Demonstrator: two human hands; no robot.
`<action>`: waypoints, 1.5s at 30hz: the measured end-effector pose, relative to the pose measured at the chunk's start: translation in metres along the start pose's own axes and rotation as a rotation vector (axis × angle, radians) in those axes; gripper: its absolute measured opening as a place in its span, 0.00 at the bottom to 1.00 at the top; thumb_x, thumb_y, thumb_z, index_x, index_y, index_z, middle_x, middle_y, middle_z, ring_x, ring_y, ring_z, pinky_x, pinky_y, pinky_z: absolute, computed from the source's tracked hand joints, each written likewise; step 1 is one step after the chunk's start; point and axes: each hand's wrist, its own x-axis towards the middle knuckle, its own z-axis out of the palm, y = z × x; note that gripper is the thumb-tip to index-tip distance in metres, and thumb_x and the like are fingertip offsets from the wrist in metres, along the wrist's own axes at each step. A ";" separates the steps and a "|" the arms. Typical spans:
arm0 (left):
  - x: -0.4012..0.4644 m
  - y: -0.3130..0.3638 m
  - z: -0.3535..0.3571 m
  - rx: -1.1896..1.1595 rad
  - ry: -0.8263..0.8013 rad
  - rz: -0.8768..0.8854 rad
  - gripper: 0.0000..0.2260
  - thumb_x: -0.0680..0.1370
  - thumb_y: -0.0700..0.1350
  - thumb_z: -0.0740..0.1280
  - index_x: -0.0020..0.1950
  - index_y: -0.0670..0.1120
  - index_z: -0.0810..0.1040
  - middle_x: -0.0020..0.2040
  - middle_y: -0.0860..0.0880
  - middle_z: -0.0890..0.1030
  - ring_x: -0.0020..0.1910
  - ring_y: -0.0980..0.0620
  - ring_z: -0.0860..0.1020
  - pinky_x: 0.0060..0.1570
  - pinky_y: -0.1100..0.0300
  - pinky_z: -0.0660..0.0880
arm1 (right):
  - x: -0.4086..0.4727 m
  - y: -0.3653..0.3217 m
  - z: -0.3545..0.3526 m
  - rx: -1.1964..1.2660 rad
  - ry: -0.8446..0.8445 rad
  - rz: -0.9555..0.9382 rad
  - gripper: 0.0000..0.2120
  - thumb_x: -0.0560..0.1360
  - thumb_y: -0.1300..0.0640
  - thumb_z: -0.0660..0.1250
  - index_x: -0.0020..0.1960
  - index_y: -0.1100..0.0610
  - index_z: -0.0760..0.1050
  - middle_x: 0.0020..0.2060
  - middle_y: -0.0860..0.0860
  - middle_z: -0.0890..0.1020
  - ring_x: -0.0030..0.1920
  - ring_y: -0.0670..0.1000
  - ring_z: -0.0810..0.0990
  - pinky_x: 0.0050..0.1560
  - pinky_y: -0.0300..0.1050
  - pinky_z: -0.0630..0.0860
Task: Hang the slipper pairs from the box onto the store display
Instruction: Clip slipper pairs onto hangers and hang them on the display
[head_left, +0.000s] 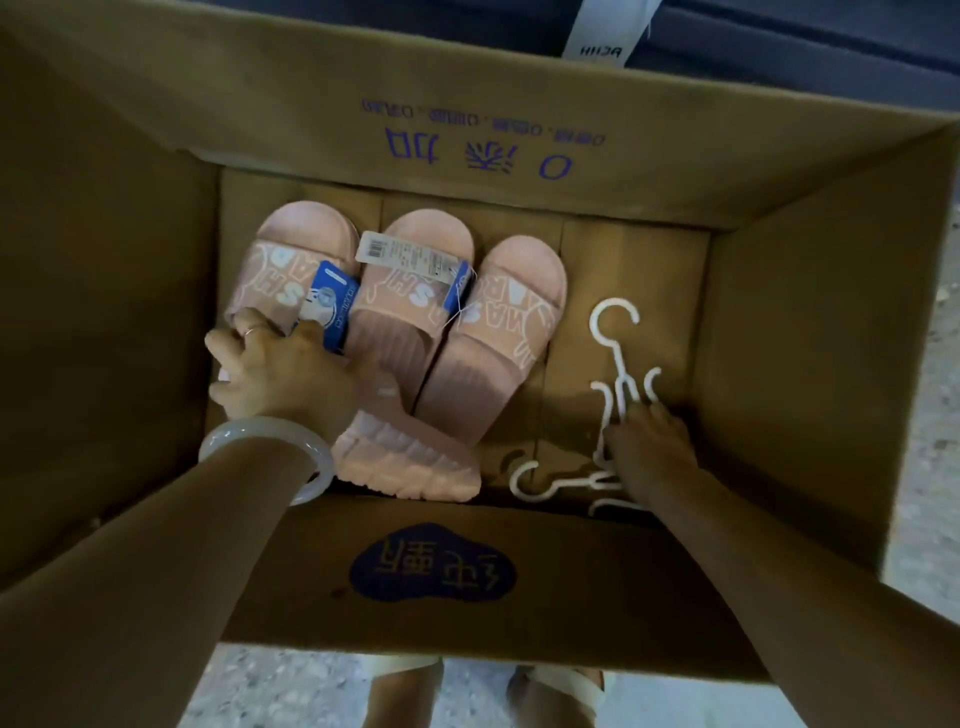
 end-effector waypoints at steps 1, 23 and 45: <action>0.004 -0.001 0.002 0.014 0.026 -0.012 0.26 0.73 0.61 0.63 0.64 0.45 0.72 0.69 0.39 0.60 0.66 0.37 0.59 0.58 0.40 0.66 | -0.002 0.000 -0.002 -0.026 -0.015 -0.014 0.17 0.79 0.45 0.55 0.63 0.50 0.73 0.67 0.54 0.67 0.68 0.57 0.63 0.67 0.53 0.60; -0.028 -0.022 -0.037 -0.688 0.050 0.373 0.19 0.73 0.46 0.71 0.60 0.39 0.77 0.67 0.54 0.71 0.61 0.66 0.67 0.62 0.71 0.63 | -0.054 -0.013 -0.083 1.399 0.018 -0.240 0.03 0.78 0.61 0.62 0.45 0.58 0.73 0.44 0.52 0.82 0.45 0.50 0.82 0.51 0.46 0.77; -0.019 -0.034 0.002 -0.440 -0.356 -0.045 0.39 0.69 0.45 0.72 0.73 0.41 0.54 0.69 0.40 0.64 0.69 0.41 0.62 0.69 0.48 0.63 | -0.020 -0.098 -0.112 1.316 0.157 -0.105 0.07 0.78 0.56 0.60 0.44 0.57 0.72 0.45 0.58 0.80 0.47 0.56 0.80 0.52 0.54 0.78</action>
